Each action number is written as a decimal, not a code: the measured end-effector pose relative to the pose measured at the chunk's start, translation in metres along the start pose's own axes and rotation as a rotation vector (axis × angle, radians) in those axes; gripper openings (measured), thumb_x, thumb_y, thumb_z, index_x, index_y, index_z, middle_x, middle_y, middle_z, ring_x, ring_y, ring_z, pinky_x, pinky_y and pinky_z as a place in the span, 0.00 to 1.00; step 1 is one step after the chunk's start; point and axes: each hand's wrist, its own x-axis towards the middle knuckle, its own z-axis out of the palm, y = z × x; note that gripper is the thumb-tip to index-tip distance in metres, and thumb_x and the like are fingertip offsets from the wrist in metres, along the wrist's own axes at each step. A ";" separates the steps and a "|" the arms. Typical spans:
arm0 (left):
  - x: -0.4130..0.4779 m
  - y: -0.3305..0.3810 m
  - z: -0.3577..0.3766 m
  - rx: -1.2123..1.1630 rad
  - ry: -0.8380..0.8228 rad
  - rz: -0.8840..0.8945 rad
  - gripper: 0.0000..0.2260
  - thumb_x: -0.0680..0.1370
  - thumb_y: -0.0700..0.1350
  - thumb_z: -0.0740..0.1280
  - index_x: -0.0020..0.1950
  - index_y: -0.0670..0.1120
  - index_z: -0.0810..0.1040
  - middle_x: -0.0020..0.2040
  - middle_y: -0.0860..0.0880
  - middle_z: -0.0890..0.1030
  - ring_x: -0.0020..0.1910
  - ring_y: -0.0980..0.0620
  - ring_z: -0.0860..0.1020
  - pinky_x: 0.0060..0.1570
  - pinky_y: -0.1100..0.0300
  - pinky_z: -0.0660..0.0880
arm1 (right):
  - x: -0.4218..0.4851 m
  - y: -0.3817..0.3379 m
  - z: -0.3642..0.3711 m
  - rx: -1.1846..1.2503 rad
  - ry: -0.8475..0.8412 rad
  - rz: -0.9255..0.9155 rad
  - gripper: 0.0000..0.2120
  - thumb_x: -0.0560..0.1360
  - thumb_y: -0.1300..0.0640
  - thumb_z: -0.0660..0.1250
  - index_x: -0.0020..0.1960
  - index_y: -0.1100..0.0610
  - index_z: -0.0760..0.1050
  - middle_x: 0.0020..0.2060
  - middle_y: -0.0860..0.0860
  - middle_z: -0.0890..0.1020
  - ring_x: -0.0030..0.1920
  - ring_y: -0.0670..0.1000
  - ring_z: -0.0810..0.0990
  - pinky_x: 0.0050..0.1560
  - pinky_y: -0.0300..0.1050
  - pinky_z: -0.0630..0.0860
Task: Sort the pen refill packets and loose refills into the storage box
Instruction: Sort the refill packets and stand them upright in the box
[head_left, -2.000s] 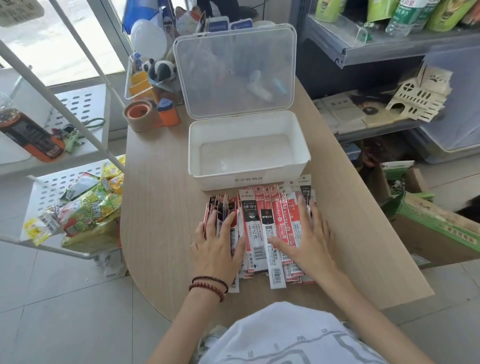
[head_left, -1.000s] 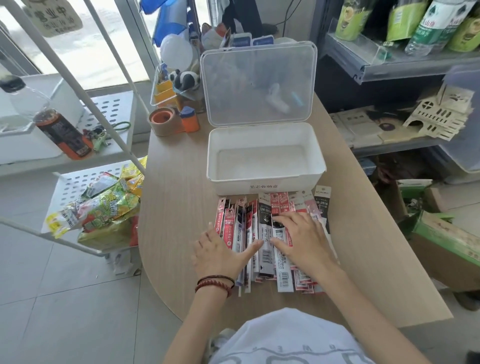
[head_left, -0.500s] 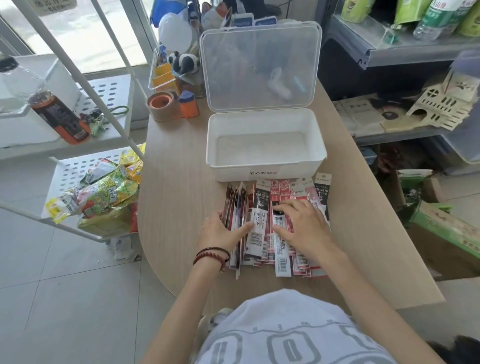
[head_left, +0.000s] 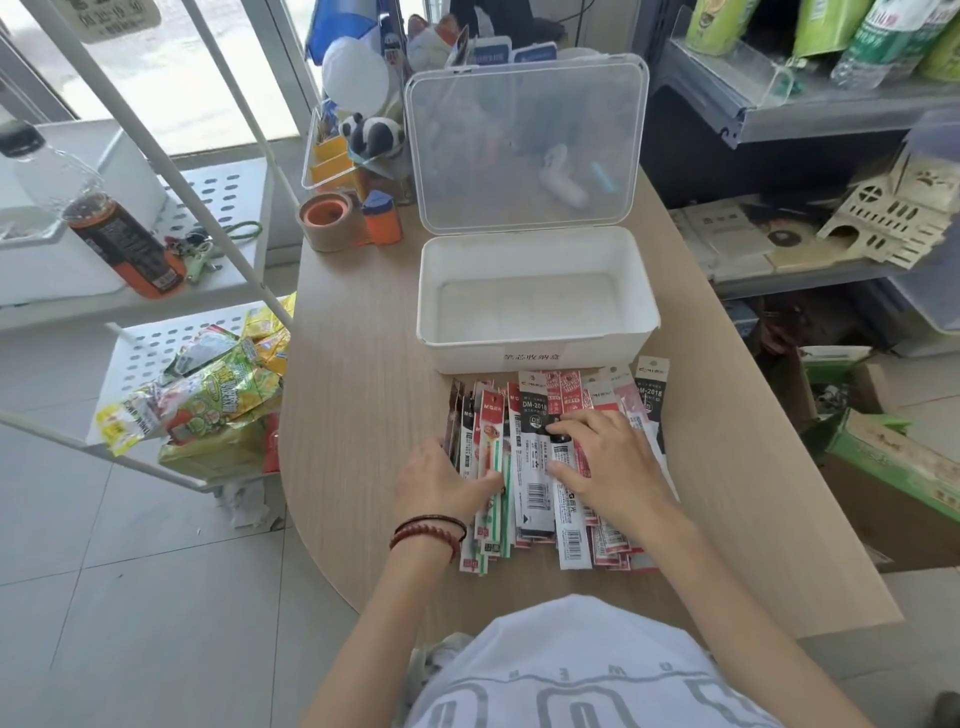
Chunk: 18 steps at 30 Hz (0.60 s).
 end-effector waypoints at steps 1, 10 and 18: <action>0.000 0.001 -0.001 -0.038 -0.003 -0.005 0.23 0.66 0.58 0.73 0.55 0.49 0.73 0.47 0.51 0.79 0.45 0.53 0.79 0.45 0.55 0.79 | 0.000 0.000 0.000 0.001 -0.002 -0.001 0.23 0.78 0.43 0.63 0.71 0.44 0.66 0.69 0.41 0.68 0.70 0.45 0.61 0.72 0.46 0.57; -0.004 -0.002 -0.024 -0.380 -0.021 0.035 0.09 0.70 0.49 0.72 0.48 0.51 0.77 0.41 0.54 0.82 0.39 0.57 0.80 0.38 0.62 0.77 | -0.001 -0.001 -0.003 0.051 -0.006 -0.001 0.23 0.77 0.42 0.63 0.71 0.42 0.66 0.69 0.40 0.68 0.71 0.44 0.62 0.73 0.45 0.56; 0.000 0.011 -0.042 -0.676 -0.157 0.100 0.07 0.75 0.47 0.68 0.52 0.51 0.77 0.48 0.51 0.84 0.47 0.52 0.83 0.50 0.53 0.79 | 0.006 -0.038 -0.029 0.440 -0.015 -0.054 0.18 0.75 0.42 0.67 0.63 0.46 0.75 0.51 0.38 0.80 0.49 0.37 0.79 0.54 0.35 0.76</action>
